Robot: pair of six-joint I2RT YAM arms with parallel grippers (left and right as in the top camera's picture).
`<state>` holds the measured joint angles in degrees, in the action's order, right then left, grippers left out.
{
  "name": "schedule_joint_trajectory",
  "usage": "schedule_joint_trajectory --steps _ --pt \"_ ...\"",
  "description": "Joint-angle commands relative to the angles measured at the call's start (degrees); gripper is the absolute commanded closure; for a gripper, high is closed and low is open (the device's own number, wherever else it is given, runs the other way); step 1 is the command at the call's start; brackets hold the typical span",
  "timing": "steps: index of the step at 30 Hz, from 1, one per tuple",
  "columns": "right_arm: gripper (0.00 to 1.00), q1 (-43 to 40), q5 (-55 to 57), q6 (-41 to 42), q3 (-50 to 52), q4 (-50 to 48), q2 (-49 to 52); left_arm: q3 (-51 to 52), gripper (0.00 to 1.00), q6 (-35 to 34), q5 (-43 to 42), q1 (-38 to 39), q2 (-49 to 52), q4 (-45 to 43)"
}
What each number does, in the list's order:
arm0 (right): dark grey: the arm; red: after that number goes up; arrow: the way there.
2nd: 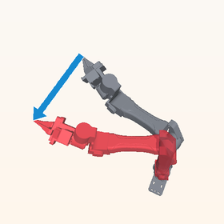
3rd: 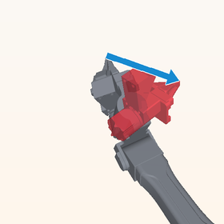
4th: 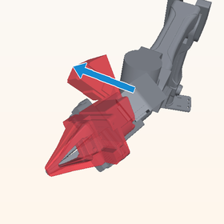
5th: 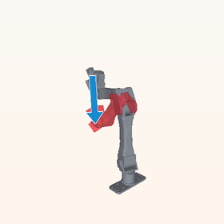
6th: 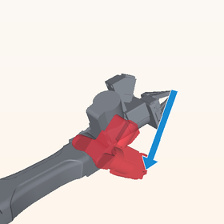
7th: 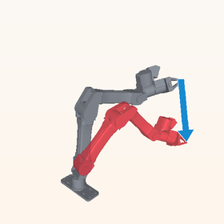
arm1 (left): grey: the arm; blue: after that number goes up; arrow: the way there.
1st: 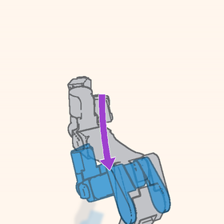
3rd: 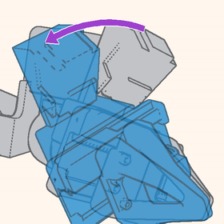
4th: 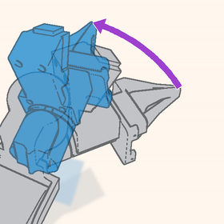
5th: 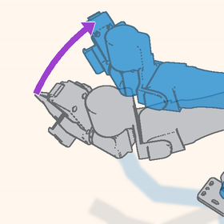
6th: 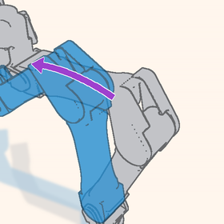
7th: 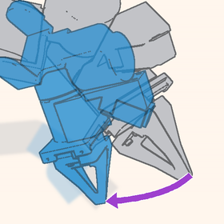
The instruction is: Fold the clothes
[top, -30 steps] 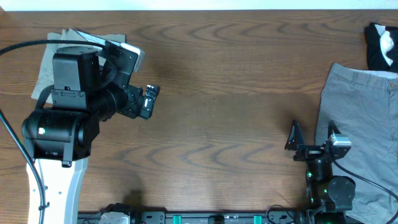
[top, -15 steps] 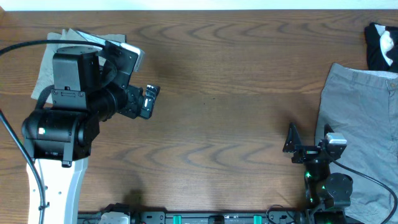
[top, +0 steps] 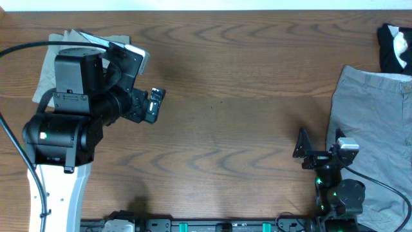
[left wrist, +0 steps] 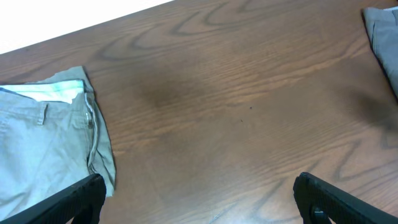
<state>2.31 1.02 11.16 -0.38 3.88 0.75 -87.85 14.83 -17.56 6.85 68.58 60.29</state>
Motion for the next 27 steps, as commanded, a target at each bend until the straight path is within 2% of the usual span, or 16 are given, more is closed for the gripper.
schedule_joint_trajectory --steps 1,5,9,21,27 --pt "0.01 -0.5 -0.2 0.8 0.1 0.3 -0.1 -0.3 0.02 -1.4 0.6 0.0 -2.2 0.5" --pt "0.01 -0.5 -0.2 0.8 0.1 0.3 -0.1 4.3 0.02 -6.8 0.2 -1.3 -7.8 -3.3" --pt "0.01 -0.5 -0.2 0.8 0.1 0.3 -0.1 13.8 0.02 -10.9 0.3 -4.3 -14.4 -14.2" --pt "0.01 -0.5 -0.2 0.8 0.1 0.3 -0.1 54.3 0.02 -10.6 0.8 -6.0 -41.4 -51.2" --pt "0.01 -0.5 -0.2 0.8 0.1 0.3 -0.1 68.7 0.02 -10.7 0.7 -6.8 -54.8 -58.9"
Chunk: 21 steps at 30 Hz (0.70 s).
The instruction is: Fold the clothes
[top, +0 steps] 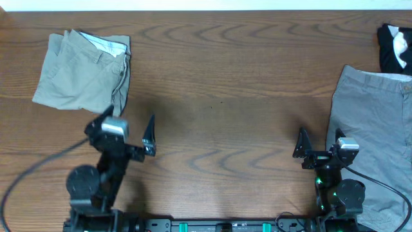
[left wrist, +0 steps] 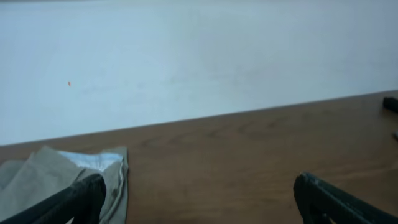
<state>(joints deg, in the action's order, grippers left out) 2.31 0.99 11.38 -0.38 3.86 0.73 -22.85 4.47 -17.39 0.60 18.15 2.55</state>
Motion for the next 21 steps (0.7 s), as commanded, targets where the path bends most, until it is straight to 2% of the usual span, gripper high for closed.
schedule_joint_trajectory --steps 1,9,21 --pt "0.01 -0.5 -0.2 0.6 0.1 0.3 -0.1 5.1 0.02 -0.3 0.5 -0.6 -6.2 -1.2" --pt "0.01 -0.5 -0.2 0.6 0.1 0.3 -0.1 14.3 0.02 -0.3 0.6 -0.7 -18.1 -1.7" --pt "0.01 -0.5 -0.2 0.6 0.1 0.3 -0.1 22.7 0.02 -0.3 0.5 -0.7 -18.1 -5.4"
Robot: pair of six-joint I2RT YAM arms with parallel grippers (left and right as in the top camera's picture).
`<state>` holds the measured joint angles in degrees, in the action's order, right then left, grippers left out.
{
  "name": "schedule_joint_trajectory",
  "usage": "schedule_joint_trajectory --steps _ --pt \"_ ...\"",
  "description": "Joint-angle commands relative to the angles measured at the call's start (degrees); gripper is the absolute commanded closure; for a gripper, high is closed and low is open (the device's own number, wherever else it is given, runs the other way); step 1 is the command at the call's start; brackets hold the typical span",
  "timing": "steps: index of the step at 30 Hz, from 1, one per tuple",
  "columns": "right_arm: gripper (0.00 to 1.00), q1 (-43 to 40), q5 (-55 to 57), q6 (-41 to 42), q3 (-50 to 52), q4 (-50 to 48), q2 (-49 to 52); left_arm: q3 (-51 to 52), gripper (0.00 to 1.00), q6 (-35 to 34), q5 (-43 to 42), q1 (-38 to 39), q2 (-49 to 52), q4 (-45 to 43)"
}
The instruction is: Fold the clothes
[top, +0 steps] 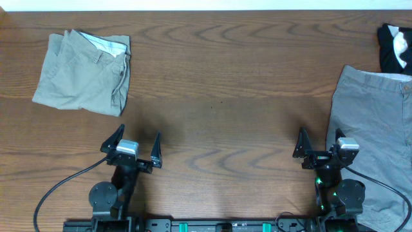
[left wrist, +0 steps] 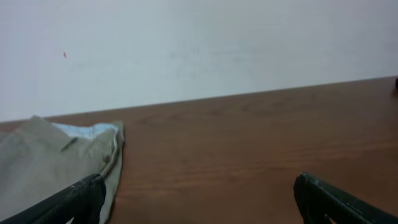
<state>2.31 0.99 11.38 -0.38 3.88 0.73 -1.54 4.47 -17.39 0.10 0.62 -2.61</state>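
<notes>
Folded khaki shorts (top: 84, 71) lie at the table's back left; in the left wrist view the same folded shorts (left wrist: 50, 155) lie ahead to the left. Unfolded grey shorts (top: 376, 135) lie spread at the right edge. My left gripper (top: 133, 145) sits low at the front left, open and empty, its fingers (left wrist: 74, 199) wide apart. My right gripper (top: 320, 143) is parked at the front right, beside the grey shorts, open and holding nothing.
A black and white garment (top: 396, 48) lies at the back right corner. The brown wooden table (top: 225, 96) stretches between the two piles. A white wall (left wrist: 199, 43) rises behind the table's far edge.
My left arm has drawn a little further back and to the right near the front edge. Its gripper stays open. The right arm and the clothes have not moved.
My left arm stood over the folded khaki shorts at the back left, gripper open. Then it was back at the front left, leaving the shorts folded and uncovered. Now it rests low near the front edge. The right arm stayed parked throughout.
</notes>
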Motion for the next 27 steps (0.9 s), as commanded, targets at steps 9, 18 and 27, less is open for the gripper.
schedule_joint_trajectory --steps 9,18,27 --pt "0.01 -0.5 -0.2 0.6 0.1 0.3 -0.1 1.3 0.02 -0.3 0.5 0.0 -0.5 5.1" --pt "0.01 -0.5 -0.2 0.6 0.1 0.3 -0.1 1.3 0.02 -0.3 0.5 0.0 -0.4 5.1" --pt "0.01 -0.5 -0.2 0.6 0.1 0.3 -0.1 1.3 0.02 -0.3 0.5 0.0 -0.4 5.1"
